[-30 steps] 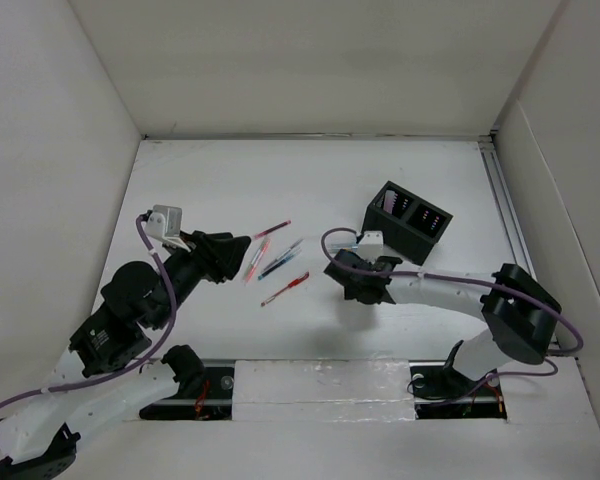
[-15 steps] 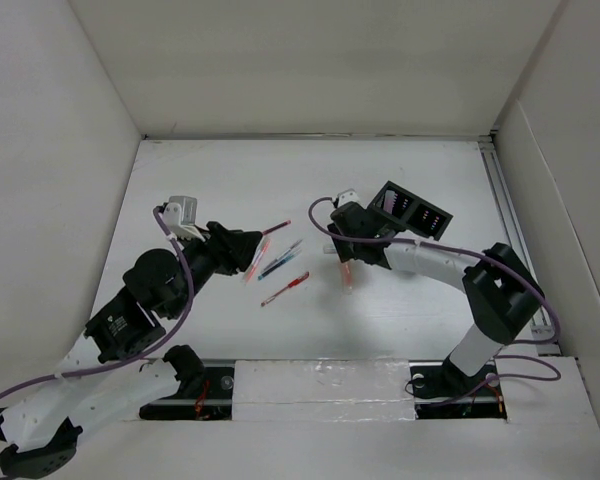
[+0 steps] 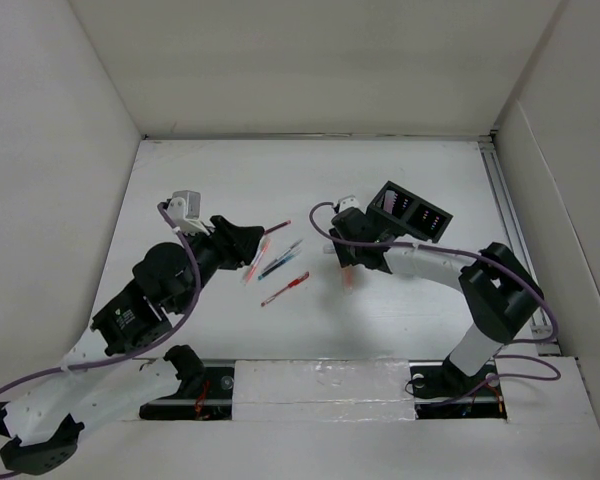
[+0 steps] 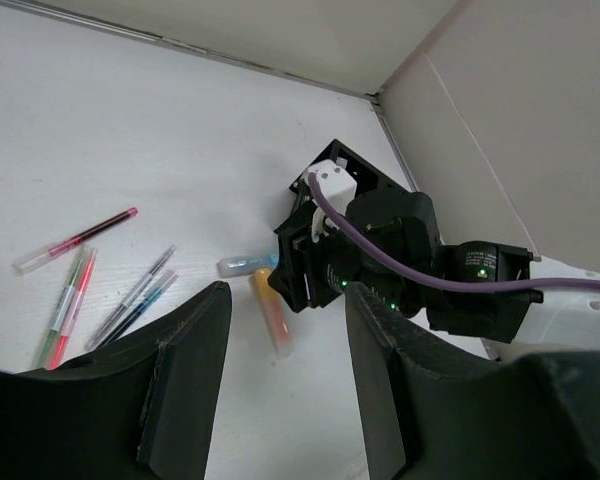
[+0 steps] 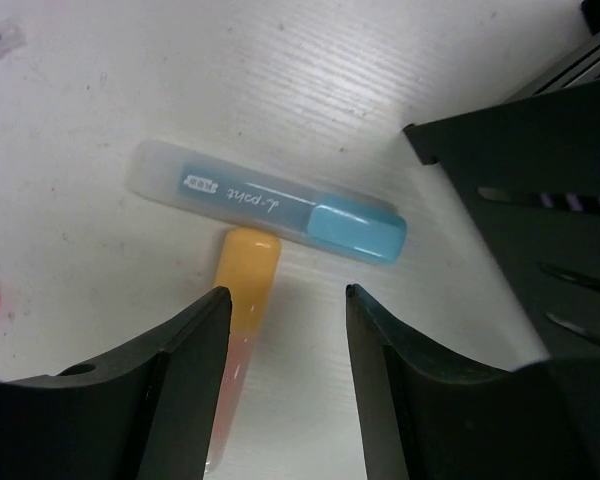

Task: Organize the desk

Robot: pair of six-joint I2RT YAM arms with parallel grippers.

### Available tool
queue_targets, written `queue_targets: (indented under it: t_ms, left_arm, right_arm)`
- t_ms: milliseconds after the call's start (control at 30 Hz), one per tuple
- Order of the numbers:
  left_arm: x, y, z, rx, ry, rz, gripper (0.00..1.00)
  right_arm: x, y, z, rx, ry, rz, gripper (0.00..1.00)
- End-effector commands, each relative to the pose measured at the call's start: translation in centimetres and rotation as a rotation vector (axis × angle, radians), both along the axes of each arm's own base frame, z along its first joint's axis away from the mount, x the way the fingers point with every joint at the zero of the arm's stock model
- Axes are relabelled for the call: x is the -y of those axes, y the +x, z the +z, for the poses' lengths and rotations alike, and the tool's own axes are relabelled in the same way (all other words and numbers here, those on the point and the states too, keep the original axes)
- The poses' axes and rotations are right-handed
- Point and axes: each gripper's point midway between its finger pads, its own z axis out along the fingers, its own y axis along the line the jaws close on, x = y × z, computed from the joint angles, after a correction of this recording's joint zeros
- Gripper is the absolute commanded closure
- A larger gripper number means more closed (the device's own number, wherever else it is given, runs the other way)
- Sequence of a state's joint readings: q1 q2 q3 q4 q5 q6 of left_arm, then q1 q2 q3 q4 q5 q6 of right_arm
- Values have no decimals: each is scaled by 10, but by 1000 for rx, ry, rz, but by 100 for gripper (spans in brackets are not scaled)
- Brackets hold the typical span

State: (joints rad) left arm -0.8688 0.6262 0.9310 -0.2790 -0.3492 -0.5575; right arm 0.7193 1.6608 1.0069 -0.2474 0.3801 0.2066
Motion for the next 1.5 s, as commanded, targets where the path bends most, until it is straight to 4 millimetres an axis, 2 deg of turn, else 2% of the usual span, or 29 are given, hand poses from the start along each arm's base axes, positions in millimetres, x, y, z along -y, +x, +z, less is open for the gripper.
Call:
queue_targets:
  t_ms: [0,100,267,467,600,667,800,933,967,1000,1067,1133,1167,1200,1233,1267,1367,1467]
  left_arm:
    - [0,2,24,50,-37,8,55]
    - [2,4,25,62,-23,0,55]
    - [4,5,28,82,0,-8,55]
    - [7,7,31,102,21,-18,55]
    - [7,9,33,118,34,-14,55]
    - [7,10,33,122,41,-13,54]
    - [8,11,32,121,46,-12,55]
    - [9,13,30,115,40,-7,54]
    - [10,14,30,114,35,-2,54]
    - [10,14,30,113,33,-2,54]
    - [12,16,29,109,29,2,54]
    - [16,19,30,108,17,4,54]
    - [19,20,30,105,14,0,54]
    - [25,24,30,99,11,-6,54]
    - [25,24,31,101,9,-6,54]
    - [30,26,29,89,8,-16,54]
    - [38,26,32,82,-22,-36,55]
    - [42,27,34,85,-48,-42,56]
  right_arm:
    - [-16,0,7,33,91,-7,45]
    - [-17,-3,-3,5,96,-13,43]
    - [-21,1,-8,5,104,-23,41]
    - [-26,6,-19,-29,114,-36,46]
    - [-27,2,-23,-39,109,-51,49]
    - [-27,-1,-28,-51,110,-54,56]
    - [-26,-13,-32,-72,103,-49,78]
    - [-27,-27,-19,-61,122,-28,86]
    - [-31,-30,4,-21,163,4,89]
    - [-30,-31,3,-24,160,4,89]
    - [-30,-30,26,24,179,33,91]
    - [-33,-24,70,118,219,75,93]
    - [-26,-16,86,157,223,74,94]
    - [-21,-4,122,243,247,97,95]
    - [-21,-2,139,283,246,119,95]
    - [-8,9,155,326,241,108,95]
    - [8,32,216,486,231,187,95]
    - [39,58,243,579,186,198,95]
